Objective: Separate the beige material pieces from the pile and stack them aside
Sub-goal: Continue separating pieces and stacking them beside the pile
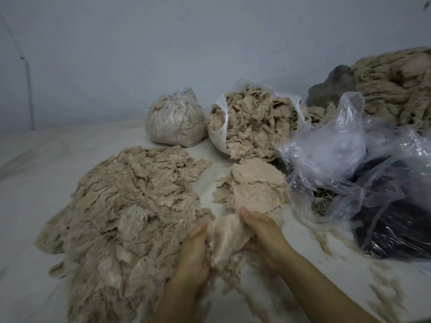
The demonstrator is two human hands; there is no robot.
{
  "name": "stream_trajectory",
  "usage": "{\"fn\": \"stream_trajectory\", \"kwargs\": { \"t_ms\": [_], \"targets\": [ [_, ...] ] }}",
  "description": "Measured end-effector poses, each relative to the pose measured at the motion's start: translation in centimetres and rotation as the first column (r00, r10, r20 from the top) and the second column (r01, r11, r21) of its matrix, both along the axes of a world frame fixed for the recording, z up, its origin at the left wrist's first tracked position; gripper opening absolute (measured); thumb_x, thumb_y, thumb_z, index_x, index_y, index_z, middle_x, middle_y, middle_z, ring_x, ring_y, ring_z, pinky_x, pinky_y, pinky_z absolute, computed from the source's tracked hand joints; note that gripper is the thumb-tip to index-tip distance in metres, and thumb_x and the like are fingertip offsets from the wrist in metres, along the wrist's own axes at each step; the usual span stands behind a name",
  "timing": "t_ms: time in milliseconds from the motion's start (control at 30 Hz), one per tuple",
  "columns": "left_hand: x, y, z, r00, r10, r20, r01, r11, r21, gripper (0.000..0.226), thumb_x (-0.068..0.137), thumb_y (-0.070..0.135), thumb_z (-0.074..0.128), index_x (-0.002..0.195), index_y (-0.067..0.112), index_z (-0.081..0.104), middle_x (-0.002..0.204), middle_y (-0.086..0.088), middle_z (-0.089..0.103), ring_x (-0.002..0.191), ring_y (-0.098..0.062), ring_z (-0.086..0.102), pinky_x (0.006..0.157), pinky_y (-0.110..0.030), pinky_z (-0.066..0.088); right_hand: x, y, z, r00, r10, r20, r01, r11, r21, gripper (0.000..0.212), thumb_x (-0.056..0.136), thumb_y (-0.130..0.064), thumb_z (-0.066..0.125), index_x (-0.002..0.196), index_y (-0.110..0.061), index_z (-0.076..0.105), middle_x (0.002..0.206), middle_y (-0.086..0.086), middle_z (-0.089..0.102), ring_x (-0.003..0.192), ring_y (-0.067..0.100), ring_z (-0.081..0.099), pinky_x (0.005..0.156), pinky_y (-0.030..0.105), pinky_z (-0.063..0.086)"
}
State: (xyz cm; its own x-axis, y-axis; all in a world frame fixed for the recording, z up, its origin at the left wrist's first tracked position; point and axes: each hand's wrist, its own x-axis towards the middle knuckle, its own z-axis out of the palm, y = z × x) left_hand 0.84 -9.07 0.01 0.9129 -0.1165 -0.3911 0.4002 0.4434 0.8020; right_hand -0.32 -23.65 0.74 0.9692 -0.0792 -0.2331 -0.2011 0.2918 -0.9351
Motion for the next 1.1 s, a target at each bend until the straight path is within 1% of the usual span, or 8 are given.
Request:
{"fn": "stream_trajectory", "kwargs": {
  "t_ms": [167,467,567,633,733,833,967,1100],
  "targets": [
    [-0.2,-0.1,0.3,0.969,-0.168,0.184,0.161,0.986,0.053,0.049,0.089,0.048,0.056,0.099,0.003,0.073,0.103,-0.025,0.069,0.093,-0.037,0.069,0.074,-0.044,0.058,0.1,0.7,-0.5,0.992,-0.1,0.079,0.106,0.99,-0.088,0.015,0.087,-0.016,0.068,0.08,-0.003,0.067,0.072,0.012,0.069,0.065,0.021,0.065,0.06,0.031,0.053],
    [2.1,0.9,1.1,0.889,0.155,0.432,-0.354,0.83,0.43,0.037,0.099,0.024,0.044,0.068,0.01,0.056,0.046,0.007,0.05,0.04,-0.008,0.044,0.04,-0.018,0.034,2.8,-0.4,0.5,0.91,-0.293,0.293,0.369,0.896,-0.249,0.038,0.092,-0.027,0.062,0.063,-0.004,0.054,0.064,0.005,0.059,0.063,0.022,0.054,0.062,0.028,0.043],
    [3.4,3.8,2.0,0.851,0.058,0.523,-0.395,0.726,0.562,0.033,0.098,0.023,0.048,0.07,0.008,0.057,0.044,0.009,0.039,0.042,-0.008,0.033,0.042,-0.021,0.029,4.9,-3.1,2.5,0.915,-0.311,0.255,0.384,0.864,-0.324,0.034,0.094,-0.04,0.055,0.087,-0.007,0.057,0.084,0.017,0.058,0.079,0.028,0.057,0.074,0.035,0.047],
    [3.4,5.5,2.1,0.847,-0.177,0.502,-0.272,0.667,0.694,0.02,0.093,0.021,0.056,0.075,0.017,0.065,0.049,0.01,0.049,0.043,-0.002,0.041,0.044,-0.015,0.035,5.0,-4.5,2.7,0.936,-0.278,0.215,0.348,0.656,-0.67,0.041,0.092,-0.046,0.055,0.115,-0.013,0.053,0.119,0.012,0.053,0.103,0.026,0.057,0.091,0.037,0.046],
    [2.4,7.2,1.8,0.77,-0.587,0.25,0.037,0.432,0.901,0.014,0.079,0.028,0.076,0.09,0.031,0.068,0.072,0.012,0.059,0.064,0.0,0.053,0.061,-0.013,0.045,3.0,-2.9,1.7,0.896,-0.158,0.416,0.44,0.459,-0.772,0.03,0.093,-0.034,0.057,0.119,-0.02,0.054,0.126,0.006,0.046,0.107,0.018,0.052,0.085,0.027,0.041],
    [1.8,7.9,0.6,0.632,-0.775,-0.006,0.035,0.021,0.999,0.041,0.078,0.032,0.075,0.117,0.027,0.063,0.105,0.014,0.056,0.099,-0.001,0.051,0.084,-0.01,0.038,0.9,1.0,-0.9,0.942,0.243,0.23,0.094,0.468,-0.879,0.017,0.091,-0.041,0.057,0.095,-0.026,0.063,0.097,-0.004,0.061,0.089,0.012,0.057,0.075,0.028,0.046],
    [1.0,8.3,-0.2,0.663,-0.726,0.182,-0.096,0.159,0.983,0.032,0.087,0.005,0.058,0.114,0.02,0.066,0.111,0.008,0.062,0.103,-0.001,0.054,0.081,0.003,0.031,-0.1,3.9,-3.5,0.912,0.41,-0.028,-0.148,0.264,-0.953,0.021,0.086,-0.046,0.061,0.09,-0.025,0.063,0.093,-0.003,0.055,0.089,0.013,0.053,0.072,0.024,0.038],
    [0.6,9.2,0.1,0.803,-0.423,0.419,-0.282,0.35,0.893,0.036,0.083,-0.012,0.045,0.093,0.012,0.07,0.087,0.008,0.065,0.085,-0.003,0.06,0.075,-0.002,0.04,-0.1,3.2,-2.7,0.922,0.285,0.26,0.042,0.596,-0.802,0.024,0.089,-0.026,0.065,0.072,-0.021,0.049,0.071,-0.01,0.051,0.067,0.002,0.049,0.064,0.019,0.037]
  ]
}}
